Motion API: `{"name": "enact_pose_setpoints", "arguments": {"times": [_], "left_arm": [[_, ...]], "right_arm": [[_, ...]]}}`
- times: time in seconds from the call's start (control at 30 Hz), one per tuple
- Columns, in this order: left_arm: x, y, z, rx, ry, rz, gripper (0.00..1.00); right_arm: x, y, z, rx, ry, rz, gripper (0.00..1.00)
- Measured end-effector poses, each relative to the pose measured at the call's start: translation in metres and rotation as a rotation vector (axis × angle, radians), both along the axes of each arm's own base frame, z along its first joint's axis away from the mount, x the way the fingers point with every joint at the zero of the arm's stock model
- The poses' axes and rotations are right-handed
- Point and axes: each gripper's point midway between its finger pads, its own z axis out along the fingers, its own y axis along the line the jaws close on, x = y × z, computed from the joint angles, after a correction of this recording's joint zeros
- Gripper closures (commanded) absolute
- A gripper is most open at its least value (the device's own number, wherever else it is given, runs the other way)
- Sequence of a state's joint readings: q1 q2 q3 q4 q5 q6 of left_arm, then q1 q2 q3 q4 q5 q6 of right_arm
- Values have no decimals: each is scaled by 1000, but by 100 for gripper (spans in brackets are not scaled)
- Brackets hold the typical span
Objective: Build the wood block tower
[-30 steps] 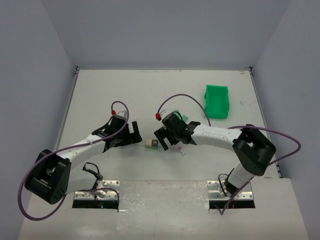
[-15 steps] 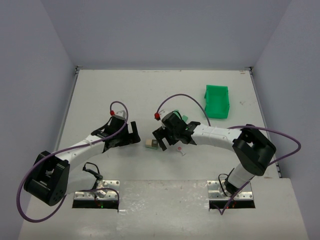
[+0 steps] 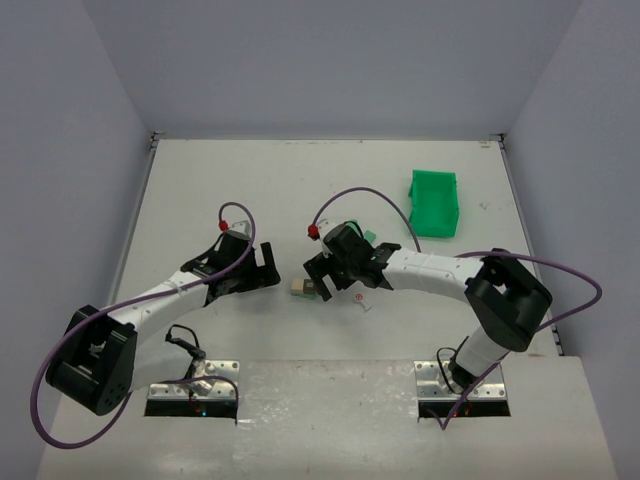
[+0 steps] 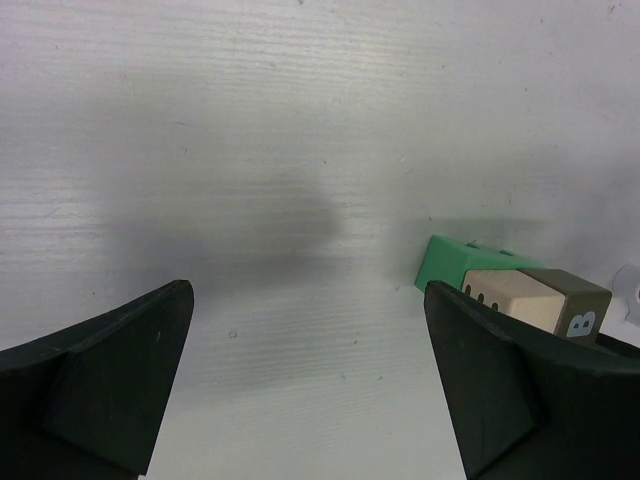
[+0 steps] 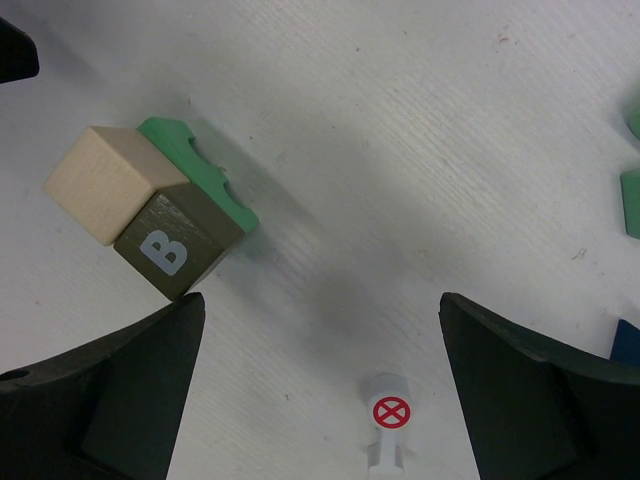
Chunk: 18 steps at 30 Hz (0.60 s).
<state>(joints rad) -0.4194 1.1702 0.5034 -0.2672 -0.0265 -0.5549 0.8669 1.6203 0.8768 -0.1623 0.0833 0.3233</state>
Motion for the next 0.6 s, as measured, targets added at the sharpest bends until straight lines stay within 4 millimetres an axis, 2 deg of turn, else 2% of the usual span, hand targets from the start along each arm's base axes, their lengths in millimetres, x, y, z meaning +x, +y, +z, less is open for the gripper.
{"name": "enact_pose_setpoints", "arguments": {"times": [0.6], "left_arm": [[0, 1, 2, 3, -7, 4, 0]], "right_arm": [[-3, 2, -3, 4, 17, 7, 1]]}}
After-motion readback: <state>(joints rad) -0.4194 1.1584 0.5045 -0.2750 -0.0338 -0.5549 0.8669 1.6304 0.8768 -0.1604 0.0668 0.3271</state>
